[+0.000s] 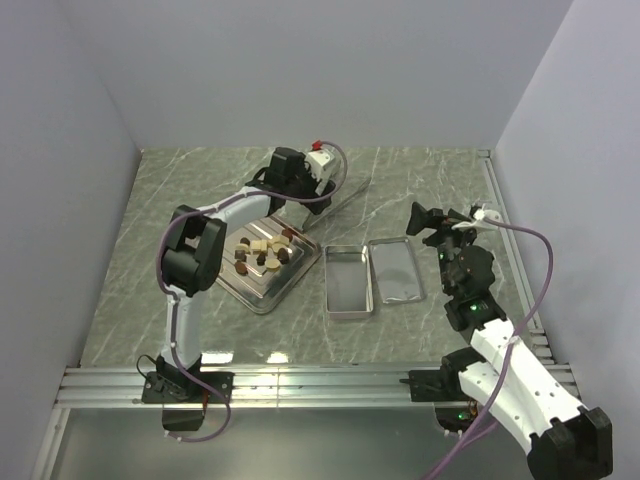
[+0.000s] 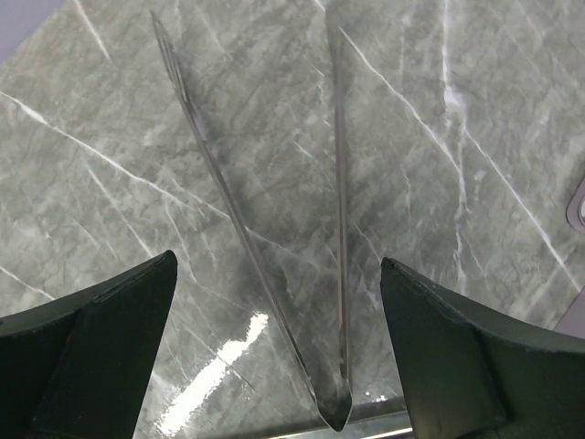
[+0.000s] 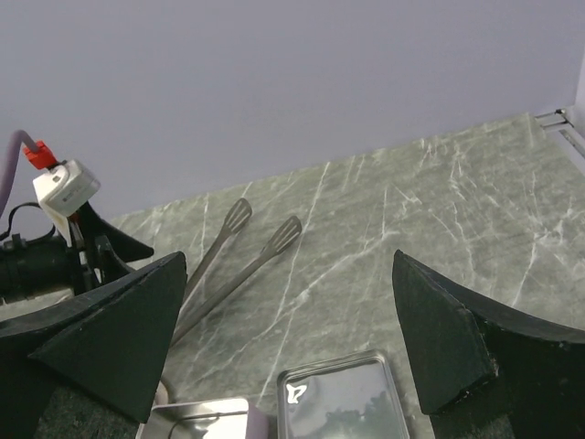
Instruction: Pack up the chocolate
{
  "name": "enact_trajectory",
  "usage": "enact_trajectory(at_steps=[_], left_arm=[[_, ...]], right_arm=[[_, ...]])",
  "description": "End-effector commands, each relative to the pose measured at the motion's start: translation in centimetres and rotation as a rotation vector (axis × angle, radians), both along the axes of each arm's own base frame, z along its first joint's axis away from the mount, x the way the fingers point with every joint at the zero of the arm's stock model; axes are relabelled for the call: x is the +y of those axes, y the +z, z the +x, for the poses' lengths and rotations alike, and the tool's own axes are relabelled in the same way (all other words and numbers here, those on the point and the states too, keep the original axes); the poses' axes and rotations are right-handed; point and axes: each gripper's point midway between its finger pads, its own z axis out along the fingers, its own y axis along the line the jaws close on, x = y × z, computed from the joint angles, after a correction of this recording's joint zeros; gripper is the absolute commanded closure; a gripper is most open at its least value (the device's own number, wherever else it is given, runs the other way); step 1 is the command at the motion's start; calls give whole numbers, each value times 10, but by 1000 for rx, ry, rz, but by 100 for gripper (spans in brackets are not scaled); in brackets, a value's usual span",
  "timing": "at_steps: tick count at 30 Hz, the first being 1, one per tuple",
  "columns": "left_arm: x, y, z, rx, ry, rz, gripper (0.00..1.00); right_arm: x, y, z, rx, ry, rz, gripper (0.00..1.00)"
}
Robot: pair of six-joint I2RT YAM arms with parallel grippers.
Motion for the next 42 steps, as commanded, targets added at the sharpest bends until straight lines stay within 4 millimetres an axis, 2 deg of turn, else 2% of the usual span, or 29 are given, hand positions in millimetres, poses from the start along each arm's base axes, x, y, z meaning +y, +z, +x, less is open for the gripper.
enact_trajectory(at_steps=[1, 9, 13, 16, 22, 37, 38, 39, 41, 42], left_arm=[[-7, 4, -4, -12, -58, 21, 0], [-9, -35, -3, 23, -18, 101, 0], [-15, -47, -3, 37, -16, 122, 1], [-10, -56, 2, 37, 23, 157, 1], [-8, -58, 6, 20, 61, 168, 1], [-23, -74, 9, 28, 45, 203, 2], [-22, -75, 8, 33, 45, 206, 3], [-23, -77, 8, 35, 44, 205, 13], [-23, -77, 8, 36, 46, 200, 40], [-23, -76, 9, 33, 48, 197, 44]], right_arm=[[-1, 3, -8, -27, 7, 28, 0], [-4, 3, -28, -69, 26, 68, 0], [-5, 1, -31, -69, 27, 74, 0], [-5, 1, -31, -66, 28, 75, 0], [-4, 1, -29, -62, 29, 71, 0], [-2, 1, -28, -62, 41, 65, 1], [-1, 1, -28, -62, 42, 65, 1], [-1, 0, -28, -59, 44, 64, 1], [-1, 0, -27, -59, 44, 62, 1], [0, 0, -27, -59, 47, 62, 1]])
